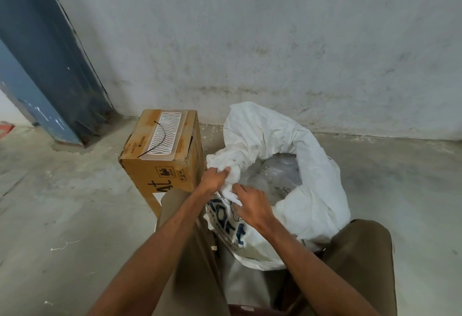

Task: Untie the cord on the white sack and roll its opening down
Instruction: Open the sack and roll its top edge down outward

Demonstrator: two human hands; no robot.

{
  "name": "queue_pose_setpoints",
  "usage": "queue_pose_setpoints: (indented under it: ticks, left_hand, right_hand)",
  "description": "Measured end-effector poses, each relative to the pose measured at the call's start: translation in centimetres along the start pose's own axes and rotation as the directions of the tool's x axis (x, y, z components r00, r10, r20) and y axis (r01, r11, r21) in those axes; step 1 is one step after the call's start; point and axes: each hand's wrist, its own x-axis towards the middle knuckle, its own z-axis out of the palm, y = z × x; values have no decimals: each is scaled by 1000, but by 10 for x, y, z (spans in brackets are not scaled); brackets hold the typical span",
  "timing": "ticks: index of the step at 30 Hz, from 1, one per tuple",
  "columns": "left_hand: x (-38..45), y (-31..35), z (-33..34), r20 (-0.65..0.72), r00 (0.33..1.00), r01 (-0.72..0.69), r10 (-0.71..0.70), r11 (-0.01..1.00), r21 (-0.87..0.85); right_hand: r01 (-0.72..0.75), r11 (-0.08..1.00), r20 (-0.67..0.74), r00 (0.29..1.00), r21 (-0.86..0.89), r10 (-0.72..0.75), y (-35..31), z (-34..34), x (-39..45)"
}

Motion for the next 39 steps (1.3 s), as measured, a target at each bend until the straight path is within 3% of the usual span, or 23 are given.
queue_pose_setpoints:
  ticks: [4, 7, 12, 15, 17, 18, 20, 22, 25, 28, 31, 35, 39]
  left_hand:
    - [1, 10, 0, -99, 979, 141, -181, 938, -318]
    - [-4, 14, -8, -53, 966, 189, -255, 825, -533]
    - [-3, 2, -22, -23, 955, 173, -295, 618, -767]
    - [2, -3, -24, -38, 967, 127, -253, 603, -787]
    - [-10, 1, -22, 97, 987, 151, -127, 555, -818]
    - [-13, 2, -23, 203, 977, 201, -59, 563, -802]
    - [-18, 1, -28, 388, 919, 262, 62, 639, -723]
    - [-15, -2, -41, 454, 887, 237, 89, 755, -611]
    - [-10, -3, -58, 478, 878, 201, 20, 891, -407]
    - [-10, -1, -72, 473, 877, 177, -84, 972, -154]
    - [-6, 5, -78, 435, 898, 60, -69, 998, 35]
    - [-3, 6, -79, 309, 951, 20, -22, 1000, 9]
    - [-10, 12, -71, 204, 979, -26, 26, 1000, -5]
  right_hand:
    - [-38, 998, -41, 998, 52, 40, 5, 1, 1]
    - [-28, 997, -17, 999, 71, 29, 10, 0, 3]
    - [-109, 886, 46, 994, 451, 99, 15, -9, 9]
    - [-74, 951, -77, 992, 301, 101, 17, -15, 24]
    - [-29, 999, -125, 992, 41, 34, 15, -18, 41]
    - [2, 997, -110, 994, -81, -10, 13, -20, 51]
    - [58, 976, 49, 998, -211, -48, 9, -23, 71]
    - [102, 964, 175, 983, -244, -59, 9, -19, 89]
    - [190, 947, 224, 965, -259, -132, 16, -14, 111]
    - [320, 932, 274, 924, -171, -267, 21, -9, 126]
    - [351, 926, 268, 914, -143, -305, 17, -7, 131]
    - [311, 929, 322, 916, -202, -237, 4, -21, 136]
    - [396, 824, 427, 879, -406, -212, 0, -37, 146]
